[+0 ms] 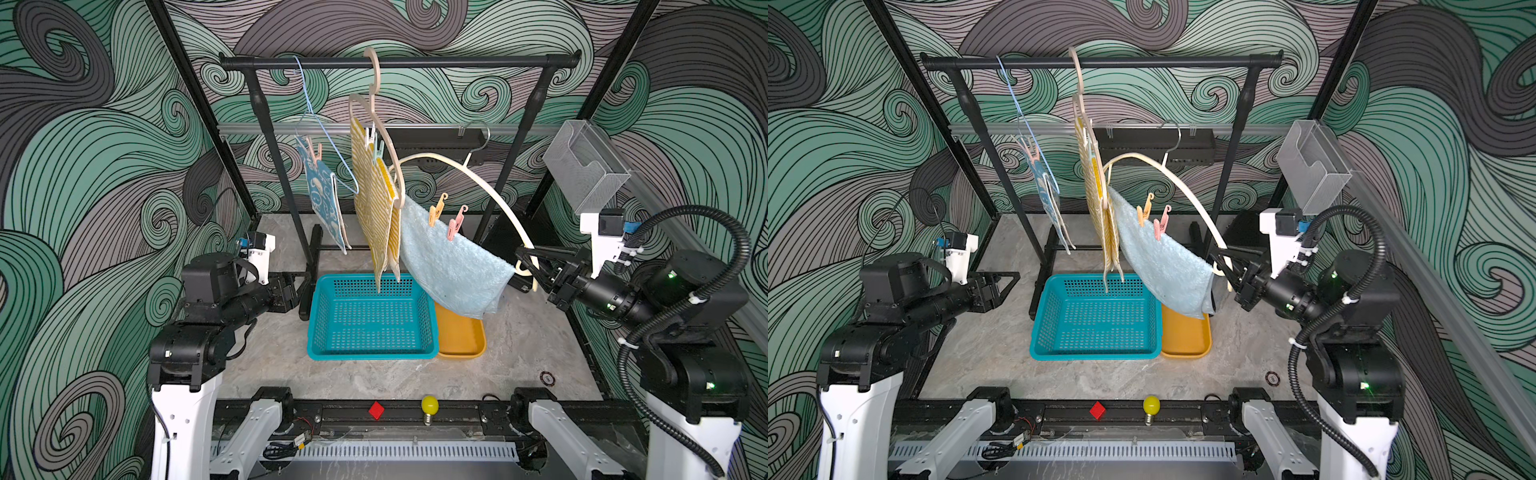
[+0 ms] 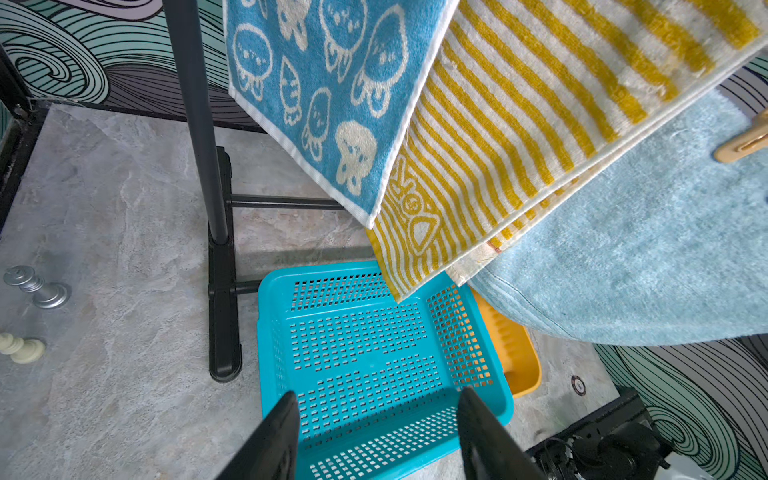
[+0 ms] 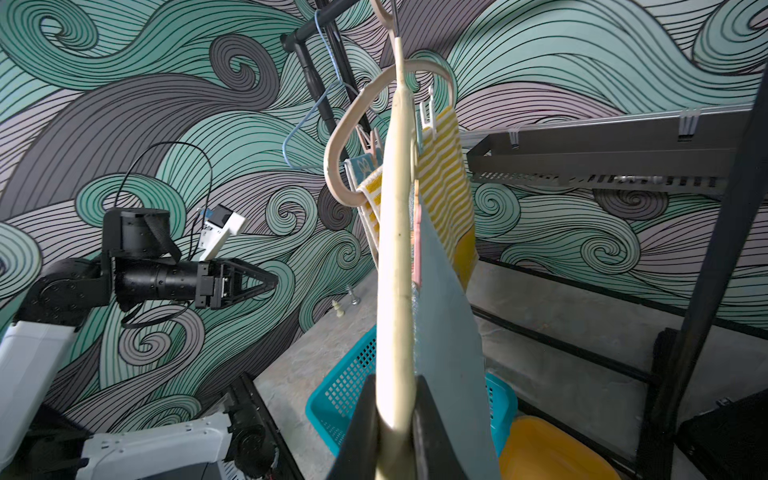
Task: Remove the clothespins securing towels to the hanger
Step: Pick up the hanger from the clothesline.
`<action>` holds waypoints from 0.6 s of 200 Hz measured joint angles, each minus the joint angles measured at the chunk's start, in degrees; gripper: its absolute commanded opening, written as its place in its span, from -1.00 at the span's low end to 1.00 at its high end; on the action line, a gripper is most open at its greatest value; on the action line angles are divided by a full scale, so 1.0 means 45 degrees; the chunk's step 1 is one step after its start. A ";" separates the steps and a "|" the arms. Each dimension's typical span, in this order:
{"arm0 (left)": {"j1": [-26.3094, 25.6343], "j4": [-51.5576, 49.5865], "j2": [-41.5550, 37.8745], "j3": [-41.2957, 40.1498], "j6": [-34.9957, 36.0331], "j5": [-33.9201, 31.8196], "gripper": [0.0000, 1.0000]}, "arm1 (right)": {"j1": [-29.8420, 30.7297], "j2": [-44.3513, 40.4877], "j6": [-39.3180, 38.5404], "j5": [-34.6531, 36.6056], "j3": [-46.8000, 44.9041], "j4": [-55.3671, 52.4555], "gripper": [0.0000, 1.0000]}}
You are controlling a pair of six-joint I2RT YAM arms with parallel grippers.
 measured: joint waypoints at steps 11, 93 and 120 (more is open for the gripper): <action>0.0000 -0.0126 0.0024 0.0053 0.0083 0.0165 0.19 | 0.0000 -0.0053 0.0029 -0.0316 -0.0175 0.0209 -1.00; 0.0000 -0.0631 0.0447 0.0923 0.0403 0.1098 0.19 | 0.0005 -0.0102 0.0937 -0.2249 -0.0758 0.1957 -1.00; 0.0000 -0.0622 0.0505 0.0923 0.0384 0.1384 0.19 | 0.0131 0.0141 0.1321 -0.2744 -0.1103 0.2749 -1.00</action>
